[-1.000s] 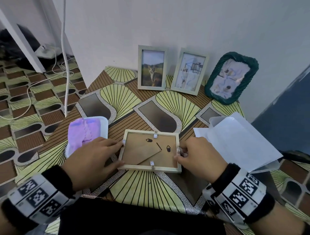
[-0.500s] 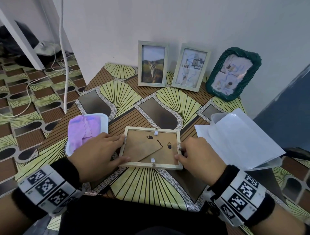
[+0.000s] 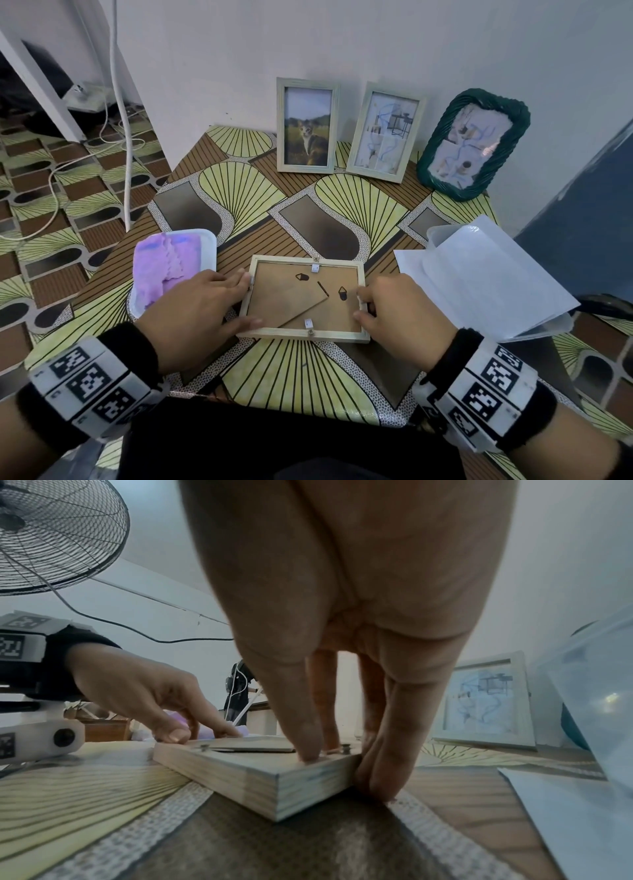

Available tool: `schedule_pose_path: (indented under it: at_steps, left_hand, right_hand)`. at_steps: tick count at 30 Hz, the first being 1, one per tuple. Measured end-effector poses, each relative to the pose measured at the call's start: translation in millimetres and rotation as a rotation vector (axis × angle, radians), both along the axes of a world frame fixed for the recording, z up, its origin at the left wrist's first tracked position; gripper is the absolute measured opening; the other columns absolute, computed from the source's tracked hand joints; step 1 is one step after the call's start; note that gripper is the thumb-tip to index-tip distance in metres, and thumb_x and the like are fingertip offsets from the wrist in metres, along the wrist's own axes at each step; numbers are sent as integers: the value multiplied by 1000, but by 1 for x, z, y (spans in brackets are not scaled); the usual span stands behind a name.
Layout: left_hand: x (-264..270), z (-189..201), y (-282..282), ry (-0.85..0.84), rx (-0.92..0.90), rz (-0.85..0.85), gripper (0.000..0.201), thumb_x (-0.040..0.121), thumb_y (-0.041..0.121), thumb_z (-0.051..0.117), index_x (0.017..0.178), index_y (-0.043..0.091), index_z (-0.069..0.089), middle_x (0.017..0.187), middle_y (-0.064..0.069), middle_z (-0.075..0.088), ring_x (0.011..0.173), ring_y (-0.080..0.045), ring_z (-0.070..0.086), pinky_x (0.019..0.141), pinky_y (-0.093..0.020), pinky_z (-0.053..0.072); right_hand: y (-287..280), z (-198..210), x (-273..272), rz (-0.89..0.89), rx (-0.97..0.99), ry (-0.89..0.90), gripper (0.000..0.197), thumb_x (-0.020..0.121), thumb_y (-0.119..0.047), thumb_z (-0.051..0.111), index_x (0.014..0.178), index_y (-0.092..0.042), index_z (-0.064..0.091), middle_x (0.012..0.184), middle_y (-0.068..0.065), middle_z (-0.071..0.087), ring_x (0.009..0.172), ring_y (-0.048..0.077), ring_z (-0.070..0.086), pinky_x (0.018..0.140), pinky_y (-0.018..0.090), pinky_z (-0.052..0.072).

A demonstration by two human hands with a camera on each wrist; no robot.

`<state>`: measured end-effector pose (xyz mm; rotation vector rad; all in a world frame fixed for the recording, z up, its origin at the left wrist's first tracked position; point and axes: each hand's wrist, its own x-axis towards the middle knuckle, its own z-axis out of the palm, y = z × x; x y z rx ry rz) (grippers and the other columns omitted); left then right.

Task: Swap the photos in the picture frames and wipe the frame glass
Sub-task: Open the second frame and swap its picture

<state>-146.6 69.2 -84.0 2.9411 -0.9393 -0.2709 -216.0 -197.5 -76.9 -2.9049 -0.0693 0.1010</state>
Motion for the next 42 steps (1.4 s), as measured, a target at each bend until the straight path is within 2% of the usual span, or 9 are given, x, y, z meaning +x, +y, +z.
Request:
schedule_pose_path:
  at_steps: [3, 13, 18, 22, 25, 28, 33, 38, 42]
  left_hand:
    - [2, -2, 1, 3, -8, -7, 79, 89, 68, 36, 153, 25, 24, 159, 13, 22, 133, -6, 32, 103, -15, 24]
    - [6, -5, 3, 69, -38, -39, 60, 89, 66, 40, 145, 49, 31, 159, 11, 22, 130, -10, 35, 106, -24, 32]
    - [1, -2, 4, -31, 30, -95, 60, 92, 67, 31, 147, 44, 32, 157, 7, 30, 137, -13, 34, 105, -31, 39]
    - [-3, 5, 0, -85, 63, -178, 80, 86, 75, 13, 150, 31, 34, 159, 0, 26, 149, -19, 16, 117, -36, 28]
    - [-2, 3, -8, -78, 91, -357, 86, 87, 76, 10, 155, 24, 13, 163, -1, 7, 150, -17, -8, 121, -29, 4]
    - [2, -2, -16, -64, 93, -408, 85, 88, 73, 11, 156, 22, -2, 163, 3, -8, 148, -15, -16, 122, -30, 0]
    - [8, -7, -22, -58, 138, -438, 79, 96, 64, 24, 155, 20, -6, 163, 4, -8, 149, -12, -9, 118, -21, 4]
    - [0, 1, -23, -62, 196, -502, 65, 102, 48, 22, 155, 18, -1, 164, -2, -1, 151, -19, -3, 122, -31, 10]
    - [-1, 32, -17, 64, -161, -463, 57, 102, 48, 25, 150, 19, 33, 155, 0, 35, 141, -18, 37, 116, -31, 30]
  right_hand:
    - [0, 1, -1, 59, -21, 6, 25, 97, -25, 52, 113, -22, 72, 85, -1, 53, 86, 18, 54, 68, 22, 30]
    - [-2, 1, 1, 85, -9, 26, 25, 97, -25, 56, 115, -22, 73, 99, 3, 65, 97, 21, 58, 74, 25, 41]
    - [-6, 1, -1, 40, 113, -12, 23, 91, -25, 62, 111, -26, 74, 93, -6, 66, 88, 14, 58, 72, 21, 36]
    - [-8, -1, 2, -60, 251, -47, 10, 89, -29, 63, 92, -27, 72, 84, -10, 57, 78, 8, 54, 70, 23, 40]
    - [-7, 0, 13, -130, 298, -44, 26, 92, -34, 61, 115, -21, 64, 106, 0, 56, 94, 15, 55, 82, 27, 44]
    - [-6, 3, 22, -130, 276, 30, 43, 97, -35, 55, 132, -11, 56, 130, 6, 57, 118, 21, 52, 97, 31, 40]
    - [-6, 1, 27, -62, 242, 74, 29, 99, -32, 49, 103, -7, 62, 106, 5, 62, 100, 24, 56, 87, 38, 45]
    - [-13, -2, 28, -108, 362, 46, 34, 99, -31, 48, 89, -4, 66, 92, 11, 65, 89, 26, 59, 82, 40, 48]
    - [-16, 0, 25, -201, 524, 34, 58, 101, -55, 36, 82, -8, 66, 79, -1, 65, 77, 17, 58, 74, 36, 44]
